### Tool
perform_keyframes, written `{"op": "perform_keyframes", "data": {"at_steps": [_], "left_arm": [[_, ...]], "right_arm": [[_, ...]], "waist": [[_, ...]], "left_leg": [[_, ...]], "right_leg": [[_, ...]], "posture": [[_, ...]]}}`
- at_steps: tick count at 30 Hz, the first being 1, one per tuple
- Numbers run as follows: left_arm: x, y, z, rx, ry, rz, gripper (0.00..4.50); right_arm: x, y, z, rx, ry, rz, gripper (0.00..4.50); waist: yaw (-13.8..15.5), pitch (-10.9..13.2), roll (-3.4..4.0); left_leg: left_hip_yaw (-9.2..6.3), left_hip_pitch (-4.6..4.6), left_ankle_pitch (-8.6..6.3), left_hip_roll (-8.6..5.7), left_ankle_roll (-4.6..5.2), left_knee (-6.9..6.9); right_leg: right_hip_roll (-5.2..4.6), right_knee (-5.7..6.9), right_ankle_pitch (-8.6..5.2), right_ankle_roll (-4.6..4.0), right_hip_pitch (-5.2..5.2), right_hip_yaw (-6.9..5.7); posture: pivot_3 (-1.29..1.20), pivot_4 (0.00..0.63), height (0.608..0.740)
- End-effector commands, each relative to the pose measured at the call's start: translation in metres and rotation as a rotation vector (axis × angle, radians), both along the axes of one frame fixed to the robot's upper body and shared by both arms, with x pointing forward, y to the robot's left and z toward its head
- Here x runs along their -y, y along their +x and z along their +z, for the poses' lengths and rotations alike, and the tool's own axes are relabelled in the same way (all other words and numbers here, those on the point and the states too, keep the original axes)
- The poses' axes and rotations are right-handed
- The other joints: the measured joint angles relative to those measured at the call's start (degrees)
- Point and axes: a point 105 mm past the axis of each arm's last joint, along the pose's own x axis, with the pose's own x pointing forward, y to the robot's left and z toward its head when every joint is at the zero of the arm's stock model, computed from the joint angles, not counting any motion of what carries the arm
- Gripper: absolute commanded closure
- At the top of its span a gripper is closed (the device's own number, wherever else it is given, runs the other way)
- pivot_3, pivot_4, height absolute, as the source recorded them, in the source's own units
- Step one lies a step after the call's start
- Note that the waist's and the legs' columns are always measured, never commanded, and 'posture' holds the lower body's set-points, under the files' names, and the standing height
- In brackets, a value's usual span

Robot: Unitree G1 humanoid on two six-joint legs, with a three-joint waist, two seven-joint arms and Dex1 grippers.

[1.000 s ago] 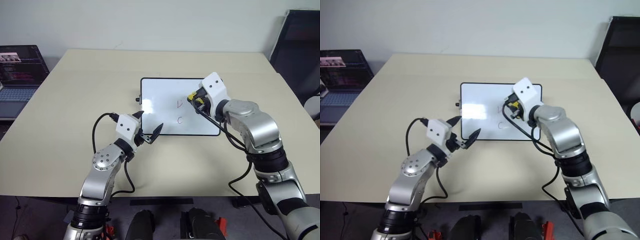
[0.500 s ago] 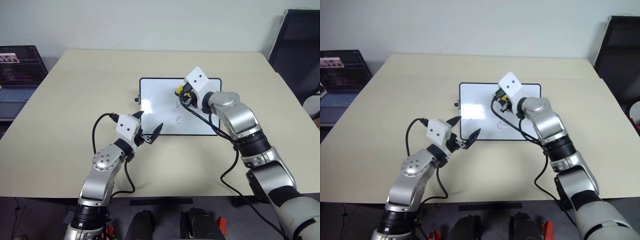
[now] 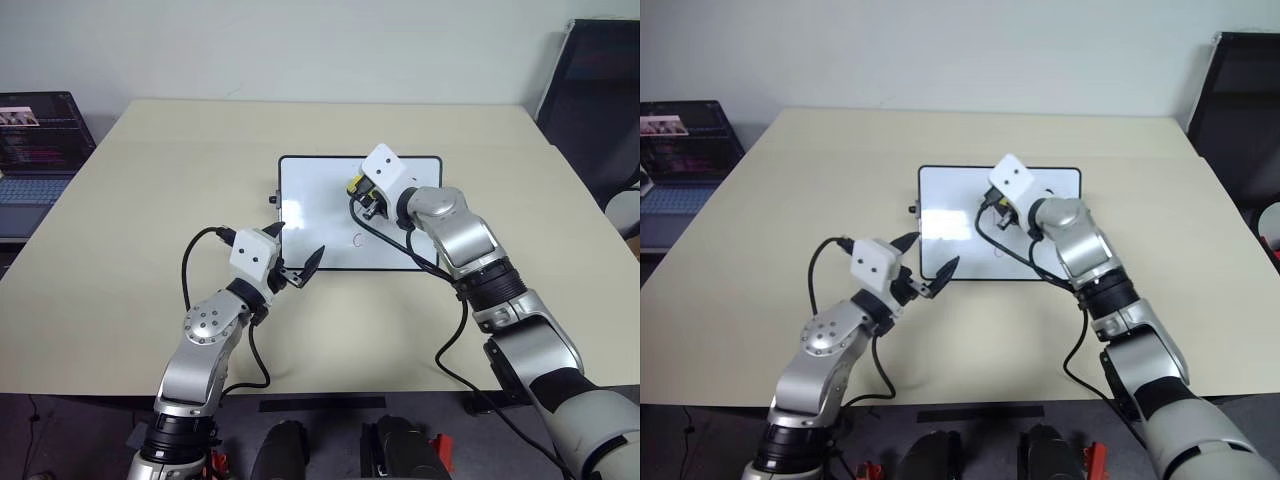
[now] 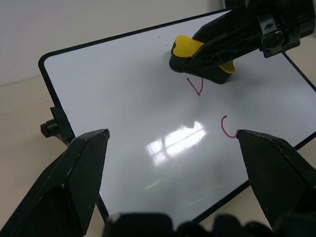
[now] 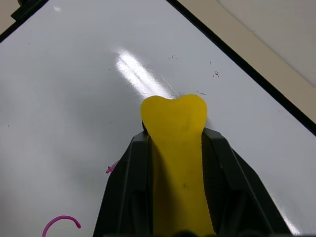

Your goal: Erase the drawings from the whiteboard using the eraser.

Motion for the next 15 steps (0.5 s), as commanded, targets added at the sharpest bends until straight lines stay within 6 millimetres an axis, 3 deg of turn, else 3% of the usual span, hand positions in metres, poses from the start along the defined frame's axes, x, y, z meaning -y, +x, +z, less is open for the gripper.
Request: {"op": "perform_keyframes", "data": {"at_steps": [1, 8, 15], "left_arm": [[0.001, -0.006, 0.015, 0.06, -0.007, 0.007, 0.0], [-0.001, -0.009, 0.014, 0.054, -0.016, 0.03, 0.0], [-0.002, -0.01, 0.013, 0.05, -0.021, 0.038, 0.0]], "right_arm": [[-0.008, -0.003, -0.001, 0.004, 0.0, 0.017, 3.43], [-0.041, -0.027, -0.024, -0.09, 0.034, 0.078, 3.43], [-0.038, -0.032, -0.03, -0.12, 0.038, 0.069, 3.43]], "waist": [[-0.1, 0.0, 0.0], [-0.33, -0.01, 0.0], [0.0, -0.01, 0.0]], "left_leg": [[0.0, 0.01, 0.0, 0.01, 0.0, 0.0], [-0.01, 0.04, 0.0, 0.05, 0.0, -0.01], [-0.05, 0.04, 0.0, -0.01, 0.0, 0.03]], "right_leg": [[0.0, 0.0, 0.0, 0.0, 0.0, 0.01], [0.01, 0.04, 0.0, -0.01, 0.0, 0.02], [-0.03, 0.03, 0.01, 0.01, 0.04, -0.02]], "posture": [[0.0, 0.15, 0.74], [0.0, 0.15, 0.74], [0.0, 0.15, 0.74]]}}
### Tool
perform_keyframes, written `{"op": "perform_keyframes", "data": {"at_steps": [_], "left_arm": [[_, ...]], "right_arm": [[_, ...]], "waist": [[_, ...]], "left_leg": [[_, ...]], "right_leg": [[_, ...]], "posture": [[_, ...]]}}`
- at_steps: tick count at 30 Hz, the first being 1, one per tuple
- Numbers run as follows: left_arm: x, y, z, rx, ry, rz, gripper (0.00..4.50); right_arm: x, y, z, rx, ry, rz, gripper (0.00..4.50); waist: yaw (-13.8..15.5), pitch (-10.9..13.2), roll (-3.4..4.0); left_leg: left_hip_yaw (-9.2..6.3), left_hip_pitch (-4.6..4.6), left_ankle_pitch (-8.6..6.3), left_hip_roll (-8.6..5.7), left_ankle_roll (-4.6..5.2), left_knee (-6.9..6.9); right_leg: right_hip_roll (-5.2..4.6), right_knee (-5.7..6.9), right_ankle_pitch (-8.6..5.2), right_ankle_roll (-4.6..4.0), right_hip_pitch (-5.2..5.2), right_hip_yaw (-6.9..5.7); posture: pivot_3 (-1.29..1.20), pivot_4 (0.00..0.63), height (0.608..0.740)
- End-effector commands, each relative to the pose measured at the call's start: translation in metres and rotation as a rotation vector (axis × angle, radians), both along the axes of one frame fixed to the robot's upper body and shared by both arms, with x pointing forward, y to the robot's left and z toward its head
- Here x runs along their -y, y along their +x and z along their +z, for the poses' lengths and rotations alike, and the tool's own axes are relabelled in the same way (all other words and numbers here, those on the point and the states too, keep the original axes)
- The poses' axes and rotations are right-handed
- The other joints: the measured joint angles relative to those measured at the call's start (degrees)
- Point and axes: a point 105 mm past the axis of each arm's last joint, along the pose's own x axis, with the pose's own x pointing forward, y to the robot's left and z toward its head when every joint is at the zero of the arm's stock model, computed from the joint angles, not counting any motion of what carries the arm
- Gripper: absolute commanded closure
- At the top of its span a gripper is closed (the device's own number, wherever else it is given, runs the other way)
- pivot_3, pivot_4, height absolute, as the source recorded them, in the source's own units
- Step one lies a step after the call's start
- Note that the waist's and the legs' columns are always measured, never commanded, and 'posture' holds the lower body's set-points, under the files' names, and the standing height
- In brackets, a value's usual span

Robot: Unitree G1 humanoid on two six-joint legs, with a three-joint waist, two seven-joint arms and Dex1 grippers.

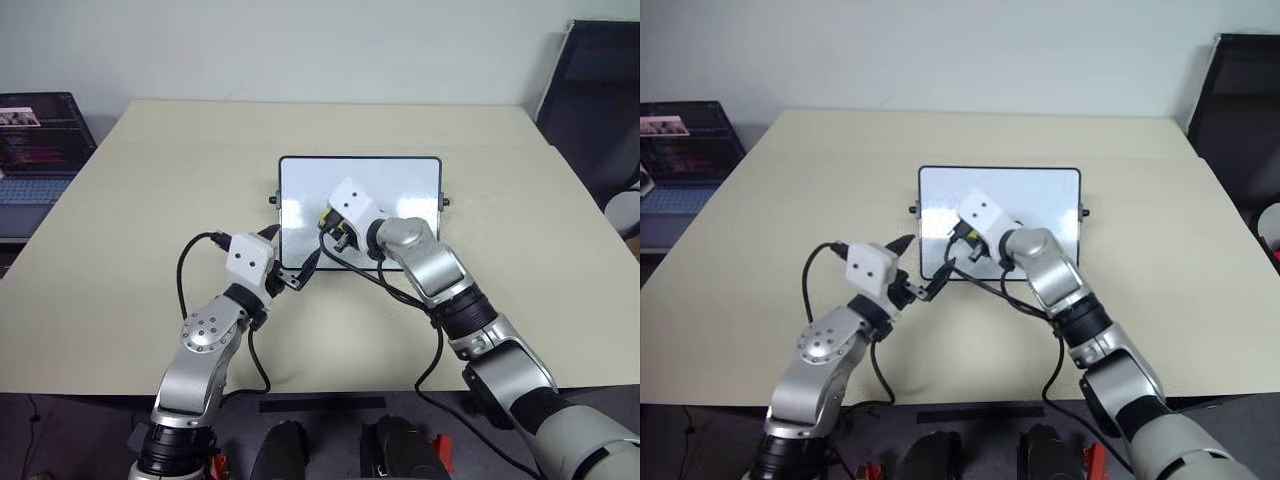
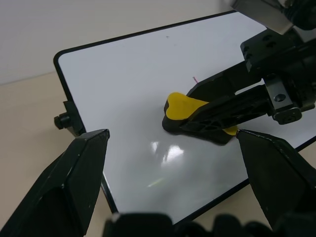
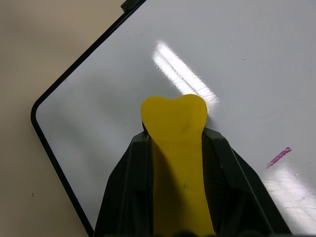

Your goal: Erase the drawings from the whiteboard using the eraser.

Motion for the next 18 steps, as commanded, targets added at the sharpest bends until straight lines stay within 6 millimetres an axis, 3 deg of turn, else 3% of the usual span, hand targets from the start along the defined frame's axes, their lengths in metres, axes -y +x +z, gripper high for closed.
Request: {"op": "perform_keyframes", "data": {"at_steps": [1, 10, 18], "left_arm": [[0.002, -0.003, 0.015, 0.056, -0.007, -0.002, 0.0], [0.006, 0.0, 0.015, 0.058, -0.005, -0.026, 0.0], [0.01, 0.002, 0.016, 0.06, -0.007, -0.046, 0.0]], "right_arm": [[0.006, 0.002, 0.009, 0.029, 0.006, -0.016, 3.43], [0.028, 0.025, 0.032, 0.127, 0.008, -0.116, 3.43], [0.062, 0.05, 0.066, 0.278, 0.003, -0.254, 3.43]], "waist": [[0.01, 0.0, 0.0], [0.02, 0.0, 0.0], [0.07, 0.0, -0.01]], "left_leg": [[0.0, 0.0, 0.0, 0.0, 0.0, 0.0], [0.03, 0.0, 0.01, -0.01, 0.0, 0.02], [0.07, 0.0, 0.01, -0.02, 0.0, 0.03]], "right_leg": [[0.0, 0.0, 0.0, 0.0, 0.0, 0.0], [0.01, -0.01, 0.0, 0.01, 0.01, 0.01], [0.01, -0.01, 0.01, 0.01, 0.02, 0.02]], "posture": [[0.0, 0.15, 0.74], [0.0, 0.15, 0.74], [0.0, 0.15, 0.74]]}}
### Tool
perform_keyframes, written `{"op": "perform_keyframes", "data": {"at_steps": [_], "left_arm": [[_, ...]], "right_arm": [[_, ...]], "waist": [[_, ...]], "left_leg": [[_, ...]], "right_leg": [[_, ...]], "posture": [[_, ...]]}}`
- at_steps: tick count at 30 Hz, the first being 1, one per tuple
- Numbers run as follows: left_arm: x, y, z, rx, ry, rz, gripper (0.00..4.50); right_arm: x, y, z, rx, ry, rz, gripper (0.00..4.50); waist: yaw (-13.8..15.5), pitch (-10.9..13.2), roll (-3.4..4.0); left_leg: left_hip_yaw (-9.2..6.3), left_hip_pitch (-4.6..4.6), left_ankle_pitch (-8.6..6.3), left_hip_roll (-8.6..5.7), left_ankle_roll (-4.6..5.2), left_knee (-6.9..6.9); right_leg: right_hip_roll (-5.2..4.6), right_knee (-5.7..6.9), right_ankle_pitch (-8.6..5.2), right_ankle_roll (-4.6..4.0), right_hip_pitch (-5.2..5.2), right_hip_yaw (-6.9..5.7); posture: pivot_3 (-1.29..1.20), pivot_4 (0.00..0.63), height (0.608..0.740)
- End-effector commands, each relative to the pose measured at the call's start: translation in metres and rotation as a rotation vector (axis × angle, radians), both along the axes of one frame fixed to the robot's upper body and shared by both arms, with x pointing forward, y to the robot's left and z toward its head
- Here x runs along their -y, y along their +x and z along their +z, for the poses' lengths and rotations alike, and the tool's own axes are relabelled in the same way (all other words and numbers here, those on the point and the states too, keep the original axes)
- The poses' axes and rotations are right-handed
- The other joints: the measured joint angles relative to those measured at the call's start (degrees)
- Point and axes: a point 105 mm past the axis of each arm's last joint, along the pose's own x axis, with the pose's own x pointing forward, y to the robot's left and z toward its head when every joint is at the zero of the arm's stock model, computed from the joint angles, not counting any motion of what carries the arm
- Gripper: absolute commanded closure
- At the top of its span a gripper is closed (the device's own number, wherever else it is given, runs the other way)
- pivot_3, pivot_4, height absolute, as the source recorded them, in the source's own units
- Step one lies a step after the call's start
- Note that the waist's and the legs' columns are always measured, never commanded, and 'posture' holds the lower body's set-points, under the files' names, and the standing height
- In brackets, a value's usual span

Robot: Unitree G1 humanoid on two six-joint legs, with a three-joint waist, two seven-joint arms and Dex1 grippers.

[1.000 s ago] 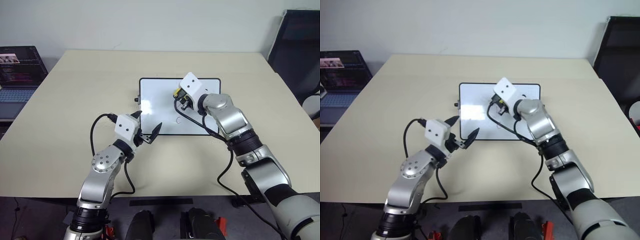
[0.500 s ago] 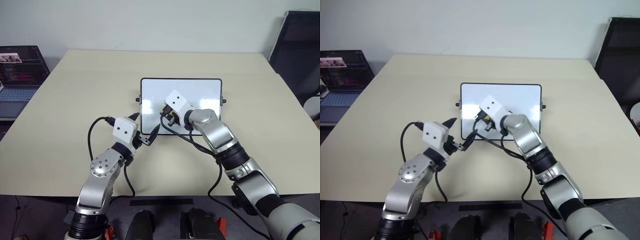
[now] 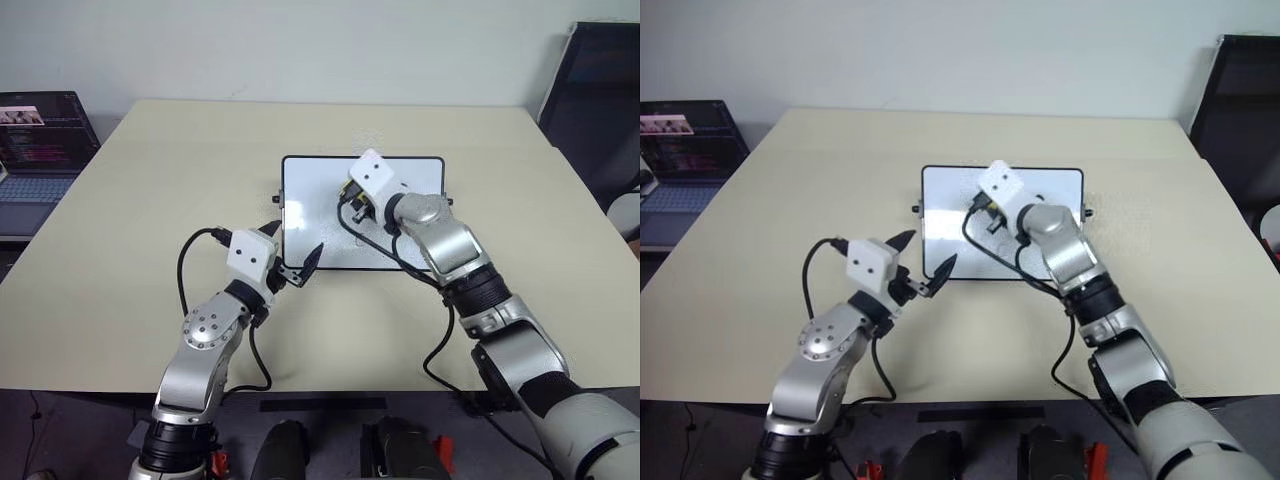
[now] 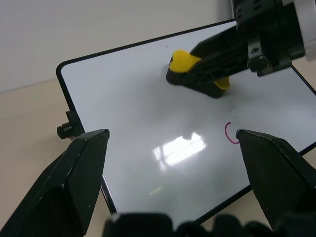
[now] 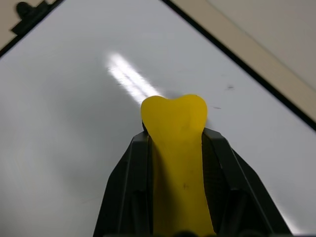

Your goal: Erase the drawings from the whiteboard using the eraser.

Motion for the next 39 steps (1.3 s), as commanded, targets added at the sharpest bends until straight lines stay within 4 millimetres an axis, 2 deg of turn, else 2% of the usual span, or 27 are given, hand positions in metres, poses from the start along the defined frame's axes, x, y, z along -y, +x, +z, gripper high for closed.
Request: {"op": "perform_keyframes", "data": {"at_steps": [1, 10, 16, 22, 26, 29, 34, 39], "left_arm": [[0.006, -0.001, 0.009, 0.039, -0.008, -0.026, 0.0], [0.007, 0.0, 0.008, 0.039, -0.006, -0.033, 0.0], [0.005, -0.001, 0.008, 0.037, -0.002, -0.035, 0.0], [0.003, -0.001, 0.007, 0.032, 0.0, -0.035, 0.0], [0.003, 0.0, 0.006, 0.027, 0.0, -0.04, 0.0], [0.003, 0.002, 0.006, 0.025, 0.0, -0.048, 0.0], [0.003, 0.005, 0.006, 0.023, 0.002, -0.062, 0.0], [0.008, 0.006, 0.006, 0.019, -0.001, -0.088, 0.0]], "right_arm": [[0.025, 0.013, 0.025, 0.109, 0.004, -0.103, 3.43], [0.017, 0.009, 0.019, 0.093, 0.017, -0.077, 3.43], [0.018, -0.009, 0.032, 0.039, 0.094, -0.046, 3.43], [0.037, -0.043, 0.042, -0.08, 0.256, -0.076, 3.43], [0.059, -0.061, 0.044, -0.15, 0.464, -0.167, 3.43], [0.077, -0.074, 0.035, -0.147, 0.517, -0.239, 3.43], [0.101, -0.102, 0.004, -0.147, 0.576, -0.333, 3.43], [0.106, -0.12, -0.023, -0.173, 0.588, -0.382, 3.43]], "waist": [[0.04, 0.0, 0.0], [-0.04, 0.0, 0.0], [0.08, 0.0, 0.0], [0.39, 0.01, 0.01], [0.41, 0.0, 0.01], [0.59, 0.0, 0.0], [0.89, 0.0, 0.01], [0.53, 0.0, 0.01]], "left_leg": [[0.02, 0.0, 0.0, 0.0, 0.0, 0.0], [0.01, 0.0, 0.0, 0.02, 0.0, -0.01], [-0.04, -0.02, 0.0, 0.02, 0.0, -0.04], [-0.1, -0.07, -0.01, 0.02, 0.0, -0.08], [-0.09, -0.07, -0.01, 0.03, 0.0, -0.05], [-0.1, -0.07, -0.01, 0.01, 0.0, -0.07], [-0.06, -0.08, -0.01, -0.01, 0.0, -0.08], [-0.02, -0.07, -0.01, 0.0, 0.0, -0.07]], "right_leg": [[0.0, 0.0, 0.0, 0.0, 0.0, 0.0], [0.0, 0.0, 0.0, 0.0, 0.0, 0.02], [0.0, -0.01, 0.0, 0.0, -0.03, 0.01], [-0.02, -0.05, -0.01, -0.01, -0.06, -0.03], [-0.02, -0.02, -0.01, -0.01, -0.06, -0.01], [-0.01, -0.04, -0.01, 0.0, -0.05, -0.03], [-0.01, -0.07, -0.02, 0.01, -0.05, -0.04], [0.02, -0.06, -0.03, 0.01, -0.07, 0.02]], "posture": [[0.0, 0.15, 0.74], [0.0, 0.15, 0.74], [0.0, 0.15, 0.74], [0.0, 0.15, 0.74], [0.0, 0.15, 0.74], [0.0, 0.15, 0.74], [0.0, 0.15, 0.74], [0.0, 0.15, 0.74]]}}
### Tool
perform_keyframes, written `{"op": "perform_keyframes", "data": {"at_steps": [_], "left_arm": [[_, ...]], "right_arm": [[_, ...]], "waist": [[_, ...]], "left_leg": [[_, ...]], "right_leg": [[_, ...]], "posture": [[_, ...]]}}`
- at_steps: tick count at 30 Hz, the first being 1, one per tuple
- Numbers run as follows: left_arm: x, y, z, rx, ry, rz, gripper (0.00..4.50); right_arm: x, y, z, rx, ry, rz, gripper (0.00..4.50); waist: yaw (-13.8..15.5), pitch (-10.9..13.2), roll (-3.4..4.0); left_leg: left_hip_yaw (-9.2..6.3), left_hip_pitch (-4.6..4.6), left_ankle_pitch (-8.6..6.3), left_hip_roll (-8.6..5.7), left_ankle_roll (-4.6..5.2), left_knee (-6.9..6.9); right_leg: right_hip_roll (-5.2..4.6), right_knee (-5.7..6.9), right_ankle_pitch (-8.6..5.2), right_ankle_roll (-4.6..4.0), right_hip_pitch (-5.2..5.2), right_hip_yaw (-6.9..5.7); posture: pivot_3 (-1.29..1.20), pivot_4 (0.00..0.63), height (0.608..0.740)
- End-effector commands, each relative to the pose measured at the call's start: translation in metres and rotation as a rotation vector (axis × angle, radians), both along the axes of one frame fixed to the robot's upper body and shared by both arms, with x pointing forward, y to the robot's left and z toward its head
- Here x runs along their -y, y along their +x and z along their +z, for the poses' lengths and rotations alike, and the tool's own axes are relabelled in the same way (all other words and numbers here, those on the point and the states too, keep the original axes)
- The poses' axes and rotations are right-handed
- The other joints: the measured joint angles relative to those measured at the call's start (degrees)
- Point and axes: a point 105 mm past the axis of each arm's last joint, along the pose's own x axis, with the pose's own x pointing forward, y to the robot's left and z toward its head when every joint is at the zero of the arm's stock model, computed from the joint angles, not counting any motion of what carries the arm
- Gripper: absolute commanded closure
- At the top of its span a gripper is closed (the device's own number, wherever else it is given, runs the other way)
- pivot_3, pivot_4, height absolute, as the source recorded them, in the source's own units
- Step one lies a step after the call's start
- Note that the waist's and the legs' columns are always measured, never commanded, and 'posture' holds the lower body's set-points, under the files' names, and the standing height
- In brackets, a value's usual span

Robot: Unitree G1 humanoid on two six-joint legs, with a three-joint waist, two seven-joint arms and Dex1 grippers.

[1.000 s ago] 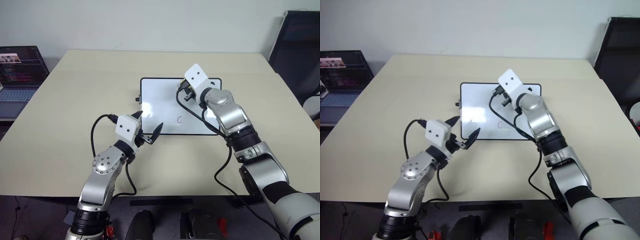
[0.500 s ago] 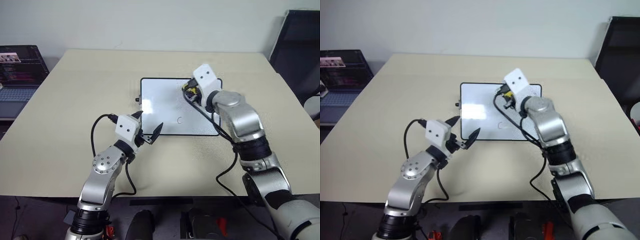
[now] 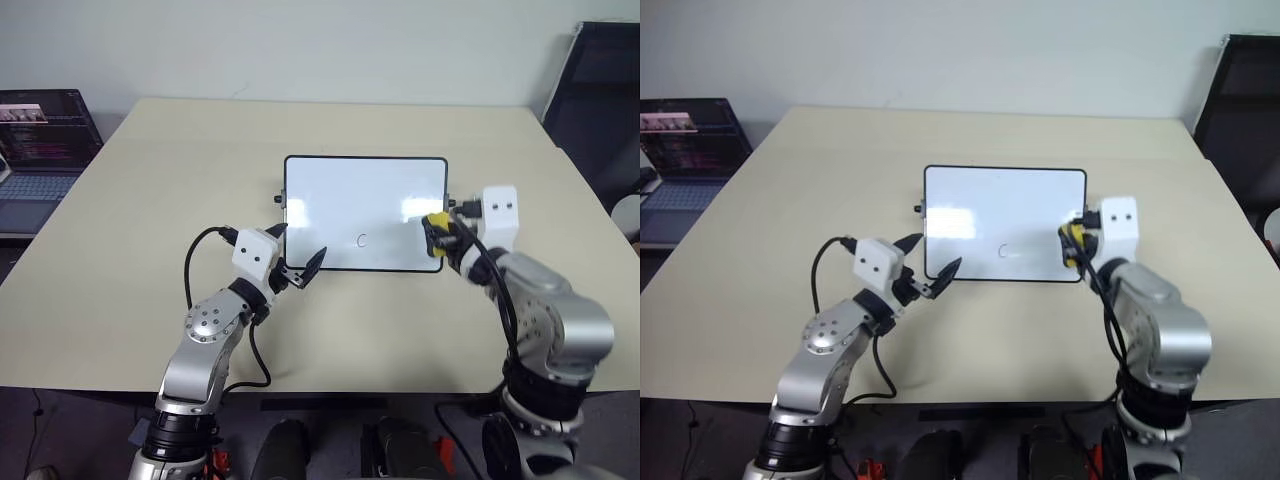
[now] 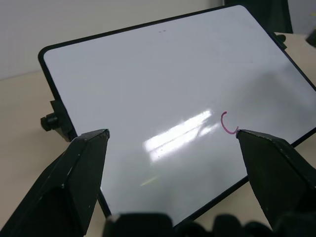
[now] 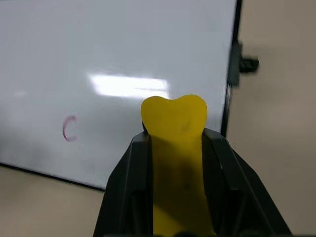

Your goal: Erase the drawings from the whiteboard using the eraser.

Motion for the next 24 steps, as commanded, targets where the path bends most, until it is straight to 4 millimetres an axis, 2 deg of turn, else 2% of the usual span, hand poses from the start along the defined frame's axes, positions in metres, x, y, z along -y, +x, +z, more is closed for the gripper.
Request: {"op": "perform_keyframes", "data": {"at_steps": [1, 24], "left_arm": [[0.005, -0.001, 0.012, 0.05, -0.016, -0.033, 0.0], [0.005, -0.005, 0.009, 0.042, -0.017, -0.028, 0.0]], "right_arm": [[-0.003, -0.008, 0.013, 0.09, 0.005, 0.001, 3.43], [-0.002, 0.004, 0.019, 0.109, -0.008, 0.003, 3.43]], "waist": [[-0.31, 0.0, 0.0], [-0.67, 0.0, 0.0]], "left_leg": [[0.01, 0.01, 0.0, 0.0, 0.0, 0.01], [0.02, 0.03, 0.01, 0.0, 0.0, 0.01]], "right_leg": [[0.01, 0.0, 0.0, 0.0, 0.0, 0.0], [0.04, 0.0, 0.0, 0.01, 0.03, 0.01]], "posture": [[0.0, 0.15, 0.74], [0.0, 0.15, 0.74]]}}
